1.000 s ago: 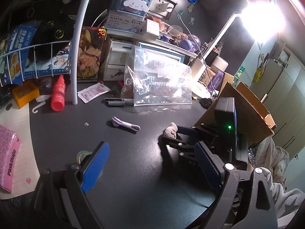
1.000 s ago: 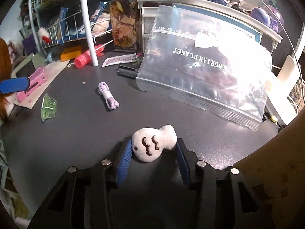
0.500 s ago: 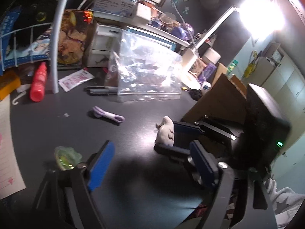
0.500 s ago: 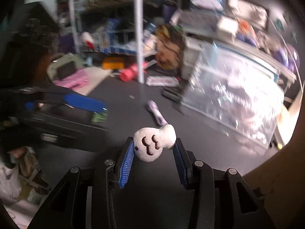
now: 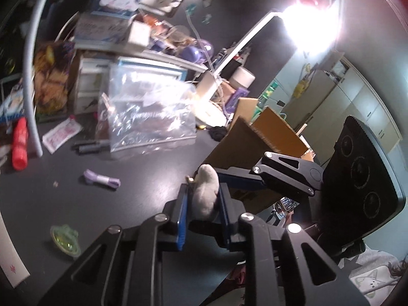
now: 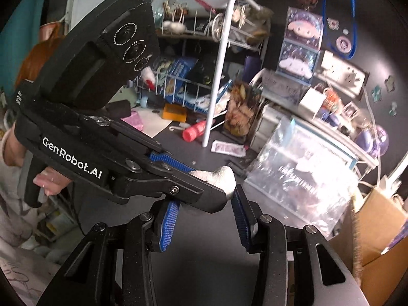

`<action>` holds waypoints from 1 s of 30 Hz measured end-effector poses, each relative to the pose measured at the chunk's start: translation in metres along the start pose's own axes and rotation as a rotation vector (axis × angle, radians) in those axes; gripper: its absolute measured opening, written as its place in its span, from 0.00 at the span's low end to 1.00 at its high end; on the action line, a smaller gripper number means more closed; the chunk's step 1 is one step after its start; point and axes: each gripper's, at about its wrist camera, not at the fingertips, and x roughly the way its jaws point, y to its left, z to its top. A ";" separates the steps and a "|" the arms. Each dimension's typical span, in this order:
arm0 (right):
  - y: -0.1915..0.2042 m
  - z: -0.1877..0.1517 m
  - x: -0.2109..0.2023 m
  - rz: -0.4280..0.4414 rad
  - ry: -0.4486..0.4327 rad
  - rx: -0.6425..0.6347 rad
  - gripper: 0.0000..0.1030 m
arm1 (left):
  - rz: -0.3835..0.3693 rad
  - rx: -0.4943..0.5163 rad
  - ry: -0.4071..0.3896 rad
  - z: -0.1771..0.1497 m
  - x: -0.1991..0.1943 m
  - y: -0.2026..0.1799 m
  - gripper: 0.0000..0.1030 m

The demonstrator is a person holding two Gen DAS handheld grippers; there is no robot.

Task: Organize objects
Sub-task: 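Grasp the white plush figure with the right gripper and lift, then carry the plush figure into the cardboard box and release it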

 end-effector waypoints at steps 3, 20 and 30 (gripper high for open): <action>-0.008 0.004 -0.014 -0.024 -0.019 -0.002 0.36 | -0.010 0.032 0.001 0.012 0.000 -0.012 0.19; -0.084 -0.005 -0.086 -0.182 -0.043 0.097 0.36 | -0.064 0.229 0.099 0.083 0.059 -0.101 0.18; -0.123 -0.031 -0.104 -0.226 0.017 0.178 0.36 | -0.087 0.276 0.209 0.098 0.112 -0.134 0.18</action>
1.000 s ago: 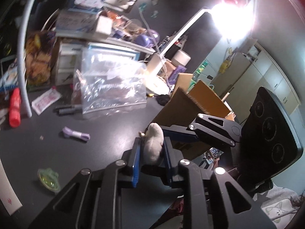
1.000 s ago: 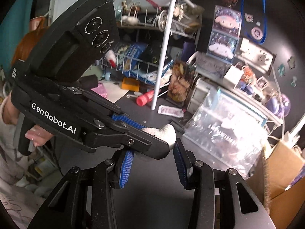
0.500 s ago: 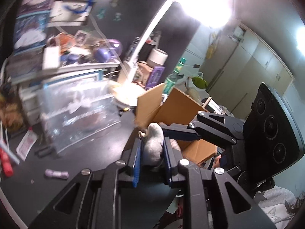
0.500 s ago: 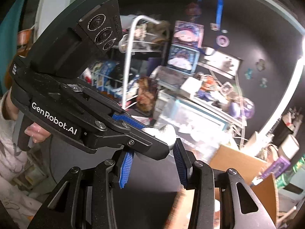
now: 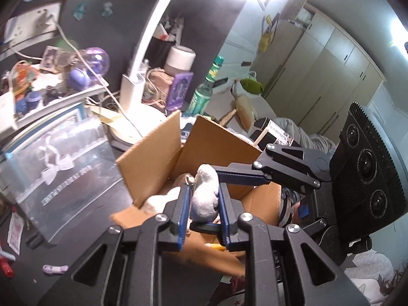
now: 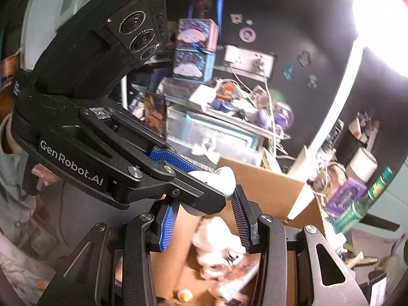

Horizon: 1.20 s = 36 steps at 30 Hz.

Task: Organize objects
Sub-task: 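Carry the plush figure into the cardboard box and release it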

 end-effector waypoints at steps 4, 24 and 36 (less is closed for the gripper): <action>-0.014 -0.010 0.001 -0.020 0.038 0.025 0.36 | 0.007 0.021 0.049 0.009 0.021 -0.008 0.18; -0.039 -0.031 -0.006 -0.130 0.096 0.041 0.56 | 0.088 0.070 0.098 0.019 0.047 -0.023 0.66; -0.026 -0.025 -0.011 -0.102 0.072 0.039 0.57 | 0.134 0.085 0.047 0.010 0.018 -0.025 0.71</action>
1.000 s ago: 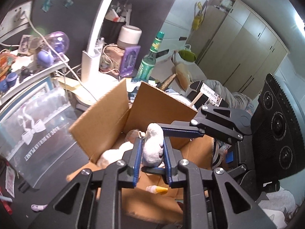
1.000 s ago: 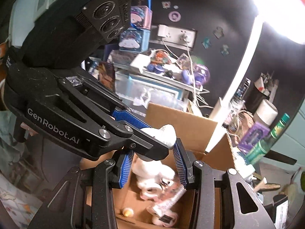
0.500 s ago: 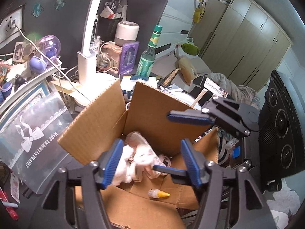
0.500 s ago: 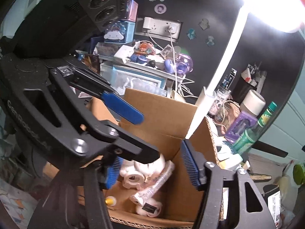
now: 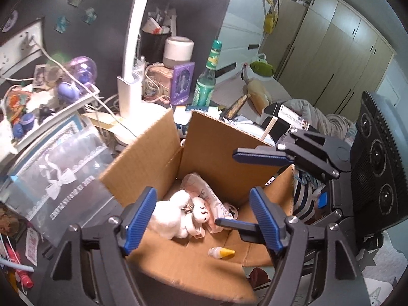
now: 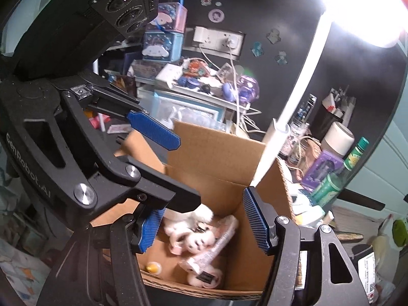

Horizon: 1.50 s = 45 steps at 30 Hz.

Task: Organize objects
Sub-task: 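Carry the plush figure into the cardboard box and release it, then move the right gripper back to the lilac cable tie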

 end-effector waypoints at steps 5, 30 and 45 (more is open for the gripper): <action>0.028 0.014 -0.007 0.094 -0.071 -0.026 0.57 | 0.073 -0.038 -0.085 -0.022 -0.052 0.021 0.77; 0.195 0.014 0.179 0.381 0.094 -0.102 0.42 | 0.292 -0.478 -0.209 -0.227 -0.111 0.161 0.82; 0.190 0.020 0.231 0.325 0.164 -0.112 0.12 | 0.244 -0.579 -0.195 -0.259 -0.094 0.193 0.82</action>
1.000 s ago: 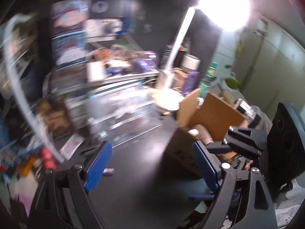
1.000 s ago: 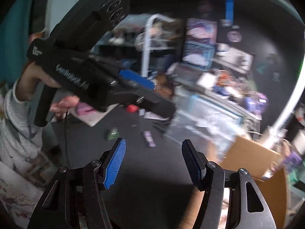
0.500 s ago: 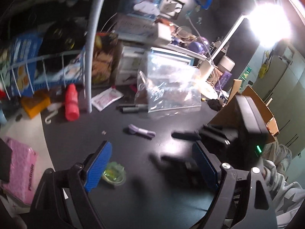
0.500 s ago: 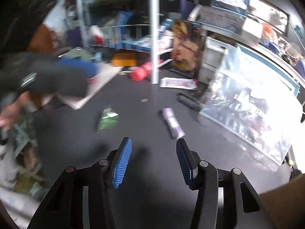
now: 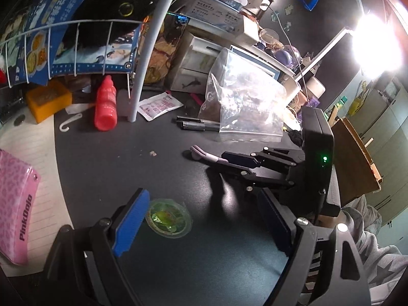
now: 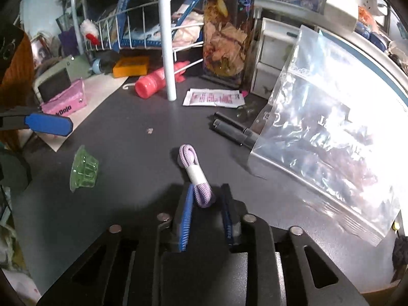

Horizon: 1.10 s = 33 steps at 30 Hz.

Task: Organize objects
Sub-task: 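Move the right gripper back to the lilac cable tie, then grasp the lilac cable tie with the right gripper and lift, then carry the cable tie into the cardboard box and open the right gripper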

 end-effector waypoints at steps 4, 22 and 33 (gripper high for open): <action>-0.001 -0.001 0.000 0.012 0.005 -0.009 0.07 | -0.004 -0.004 0.006 0.001 0.004 0.002 0.82; 0.049 -0.002 -0.087 0.142 -0.127 -0.109 0.07 | -0.132 -0.020 -0.010 0.003 -0.002 -0.014 0.48; 0.053 -0.003 -0.139 0.146 -0.218 -0.124 0.07 | -0.267 -0.004 -0.080 0.010 -0.036 -0.045 0.28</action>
